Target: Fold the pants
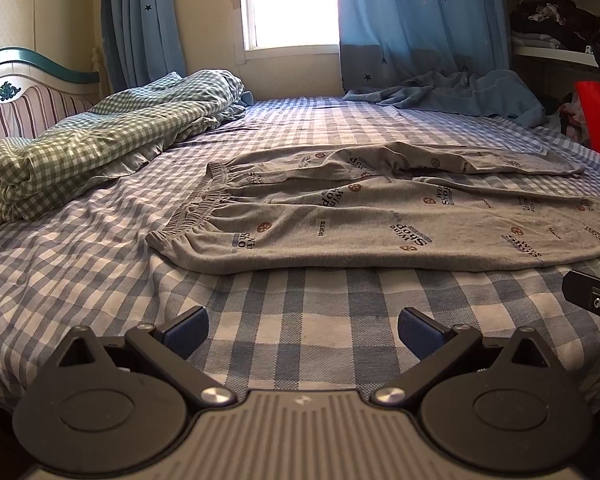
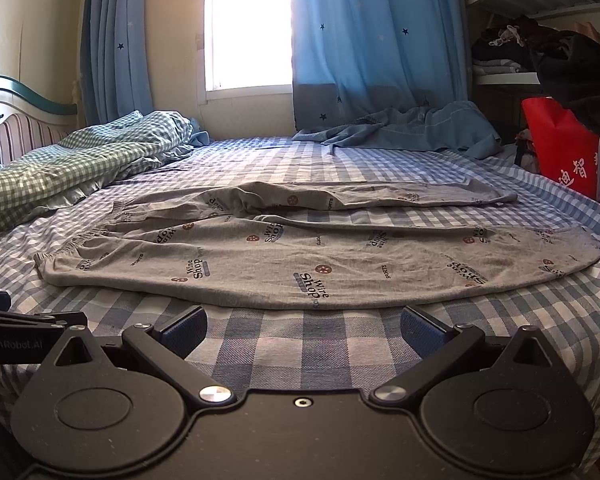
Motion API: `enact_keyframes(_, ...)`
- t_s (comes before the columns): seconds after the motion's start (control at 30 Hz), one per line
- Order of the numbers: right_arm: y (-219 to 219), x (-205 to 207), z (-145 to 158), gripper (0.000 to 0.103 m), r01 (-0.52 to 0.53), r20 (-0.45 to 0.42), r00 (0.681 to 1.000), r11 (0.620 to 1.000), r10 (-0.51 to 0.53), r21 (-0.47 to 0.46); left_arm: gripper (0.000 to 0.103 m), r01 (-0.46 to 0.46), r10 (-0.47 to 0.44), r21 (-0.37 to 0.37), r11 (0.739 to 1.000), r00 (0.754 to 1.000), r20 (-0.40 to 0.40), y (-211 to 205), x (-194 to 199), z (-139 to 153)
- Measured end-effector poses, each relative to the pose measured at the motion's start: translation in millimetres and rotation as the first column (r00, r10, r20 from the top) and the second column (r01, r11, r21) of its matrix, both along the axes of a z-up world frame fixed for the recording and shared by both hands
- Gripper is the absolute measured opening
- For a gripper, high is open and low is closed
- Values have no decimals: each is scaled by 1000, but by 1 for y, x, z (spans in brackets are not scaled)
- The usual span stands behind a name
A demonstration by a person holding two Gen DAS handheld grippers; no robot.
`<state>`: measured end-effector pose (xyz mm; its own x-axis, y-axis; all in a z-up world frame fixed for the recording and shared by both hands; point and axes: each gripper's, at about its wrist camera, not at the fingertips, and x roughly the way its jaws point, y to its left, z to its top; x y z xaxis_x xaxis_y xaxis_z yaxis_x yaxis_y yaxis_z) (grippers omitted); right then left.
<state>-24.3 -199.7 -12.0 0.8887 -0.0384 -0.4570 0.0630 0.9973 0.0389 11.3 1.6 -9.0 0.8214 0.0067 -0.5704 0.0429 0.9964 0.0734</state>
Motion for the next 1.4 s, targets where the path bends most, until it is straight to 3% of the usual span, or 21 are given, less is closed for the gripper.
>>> enact_keyframes(1.4,1,5,2,102,10,-14,1000,1000,-10,-3,103,-3,3,-1,1000,1000,-14,-1,10,4)
